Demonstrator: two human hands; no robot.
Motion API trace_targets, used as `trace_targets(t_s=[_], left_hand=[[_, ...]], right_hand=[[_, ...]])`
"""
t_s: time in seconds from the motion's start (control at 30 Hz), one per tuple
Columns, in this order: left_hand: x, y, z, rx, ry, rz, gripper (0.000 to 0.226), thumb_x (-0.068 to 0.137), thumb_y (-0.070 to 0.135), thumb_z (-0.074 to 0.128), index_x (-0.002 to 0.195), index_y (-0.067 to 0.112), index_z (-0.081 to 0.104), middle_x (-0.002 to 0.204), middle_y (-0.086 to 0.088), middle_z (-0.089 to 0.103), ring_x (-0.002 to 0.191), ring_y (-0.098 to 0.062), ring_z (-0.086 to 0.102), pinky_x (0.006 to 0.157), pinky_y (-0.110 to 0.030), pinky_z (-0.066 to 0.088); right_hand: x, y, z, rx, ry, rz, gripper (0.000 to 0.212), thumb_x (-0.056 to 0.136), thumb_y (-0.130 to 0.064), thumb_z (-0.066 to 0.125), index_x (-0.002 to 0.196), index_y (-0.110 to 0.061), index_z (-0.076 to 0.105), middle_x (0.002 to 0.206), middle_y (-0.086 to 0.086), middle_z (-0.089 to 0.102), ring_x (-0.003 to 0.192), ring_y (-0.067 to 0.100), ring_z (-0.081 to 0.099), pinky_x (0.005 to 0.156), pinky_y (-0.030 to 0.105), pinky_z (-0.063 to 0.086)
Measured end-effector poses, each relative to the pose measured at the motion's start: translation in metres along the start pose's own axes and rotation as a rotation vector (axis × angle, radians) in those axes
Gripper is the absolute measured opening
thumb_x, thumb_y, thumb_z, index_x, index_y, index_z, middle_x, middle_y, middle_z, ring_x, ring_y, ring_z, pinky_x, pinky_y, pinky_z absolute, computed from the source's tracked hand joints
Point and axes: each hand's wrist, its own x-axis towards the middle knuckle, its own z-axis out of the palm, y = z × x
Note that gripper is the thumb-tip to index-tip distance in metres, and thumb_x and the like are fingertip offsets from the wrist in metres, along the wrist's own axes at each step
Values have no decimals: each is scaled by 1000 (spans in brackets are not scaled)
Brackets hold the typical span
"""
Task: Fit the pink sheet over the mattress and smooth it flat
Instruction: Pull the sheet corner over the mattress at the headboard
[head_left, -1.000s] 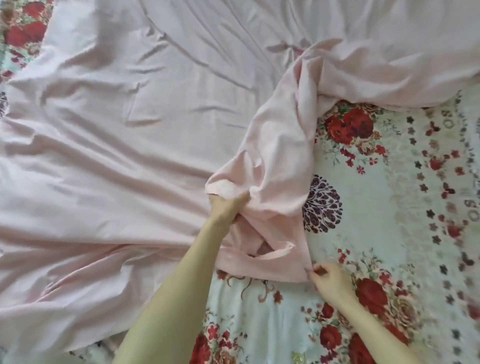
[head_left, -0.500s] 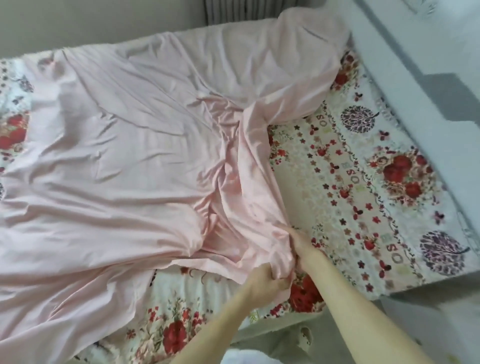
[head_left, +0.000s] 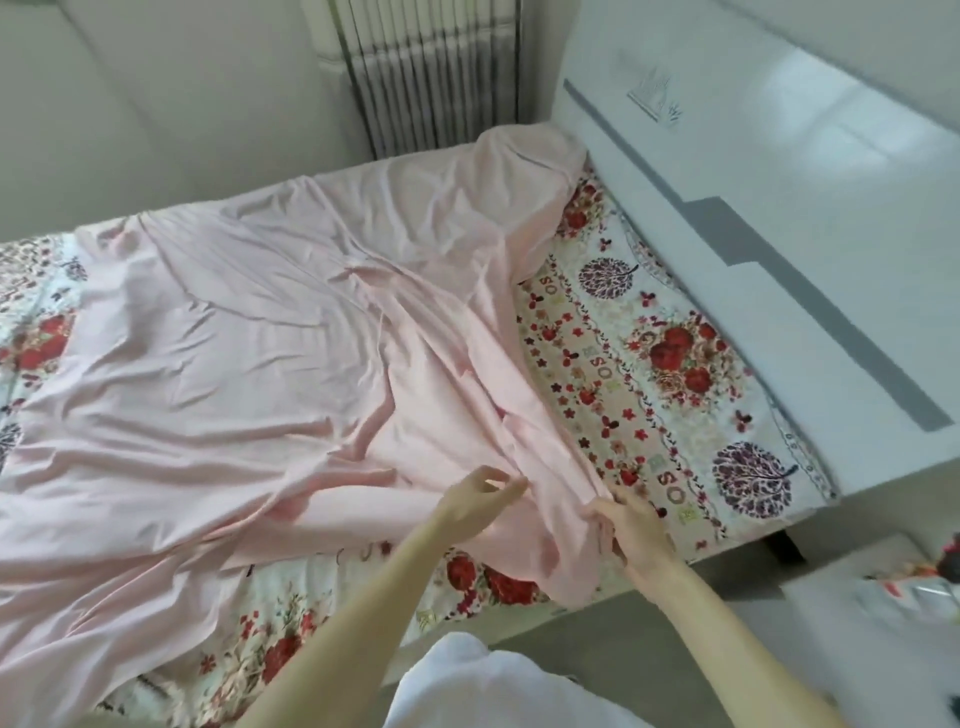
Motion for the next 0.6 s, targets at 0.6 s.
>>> trace_targets(t_s=[0.6], left_hand=[[-20,98,98,138,-248,-109,73,91,71,36,133,12,48,128,-5,61,105,-22,64,85,-34,51]], right_hand=[[-45,13,-67,-162,-122,-93,17,91,-36,67,107,-30,69,99,-7,74,98,13,68,93,40,54]])
